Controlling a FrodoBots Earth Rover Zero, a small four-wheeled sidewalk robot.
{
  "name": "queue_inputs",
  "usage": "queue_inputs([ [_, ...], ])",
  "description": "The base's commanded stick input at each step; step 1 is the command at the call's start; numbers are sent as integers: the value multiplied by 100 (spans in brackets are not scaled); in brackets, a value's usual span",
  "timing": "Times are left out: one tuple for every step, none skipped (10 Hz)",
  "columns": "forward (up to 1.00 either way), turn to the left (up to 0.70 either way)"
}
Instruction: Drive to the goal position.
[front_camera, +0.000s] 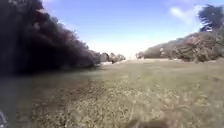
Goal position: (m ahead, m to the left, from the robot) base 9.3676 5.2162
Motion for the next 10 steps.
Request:
queue_inputs([
  [70,0],
  [70,0],
  [70,0],
  [70,0],
  [70,0],
  [70,0],
  [0,0],
  [0,0],
  [0,0],
  [0,0],
])
